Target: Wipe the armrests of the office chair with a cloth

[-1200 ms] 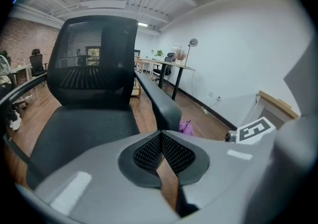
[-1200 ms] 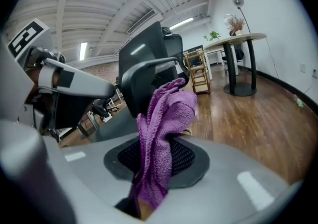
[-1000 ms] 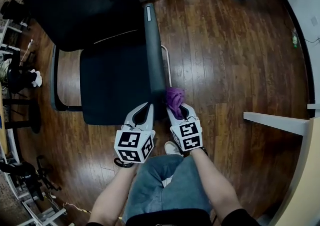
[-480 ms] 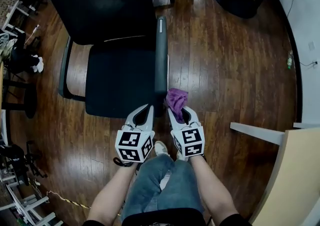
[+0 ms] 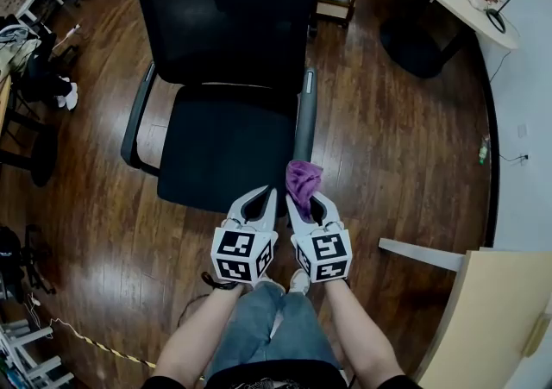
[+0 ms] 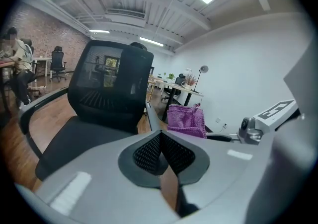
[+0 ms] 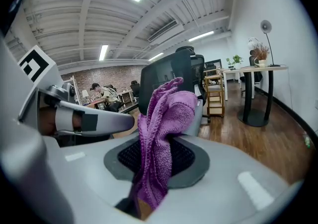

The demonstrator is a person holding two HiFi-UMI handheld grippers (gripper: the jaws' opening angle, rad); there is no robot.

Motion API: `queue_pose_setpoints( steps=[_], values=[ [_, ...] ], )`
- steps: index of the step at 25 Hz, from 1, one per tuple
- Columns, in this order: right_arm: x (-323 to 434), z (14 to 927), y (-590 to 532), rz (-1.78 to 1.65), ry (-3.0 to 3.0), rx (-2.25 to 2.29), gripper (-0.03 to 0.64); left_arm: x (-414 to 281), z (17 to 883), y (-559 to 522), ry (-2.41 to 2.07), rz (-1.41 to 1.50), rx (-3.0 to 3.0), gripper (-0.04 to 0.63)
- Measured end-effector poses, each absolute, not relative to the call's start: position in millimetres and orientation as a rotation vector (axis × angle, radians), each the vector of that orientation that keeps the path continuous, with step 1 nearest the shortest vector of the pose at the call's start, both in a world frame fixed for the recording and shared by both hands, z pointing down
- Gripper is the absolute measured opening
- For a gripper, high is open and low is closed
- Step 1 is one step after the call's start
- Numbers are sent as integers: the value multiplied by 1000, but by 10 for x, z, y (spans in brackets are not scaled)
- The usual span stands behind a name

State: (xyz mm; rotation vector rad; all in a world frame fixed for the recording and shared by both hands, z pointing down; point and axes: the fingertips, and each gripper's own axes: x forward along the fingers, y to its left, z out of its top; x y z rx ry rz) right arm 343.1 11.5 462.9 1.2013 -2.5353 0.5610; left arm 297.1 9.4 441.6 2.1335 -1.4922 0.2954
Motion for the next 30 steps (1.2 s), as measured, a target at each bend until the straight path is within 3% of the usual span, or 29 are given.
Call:
queue_pose_setpoints(
  steps=[15,30],
  values=[
    [2506,4236,-584,576,-2521,1364,95,1998,4045,-363,-1469,248,2184,5],
    [2532,4843,-2044,730,-2316,1728,95,2060,4429,-1896,-1275,358,2301,5]
  ],
)
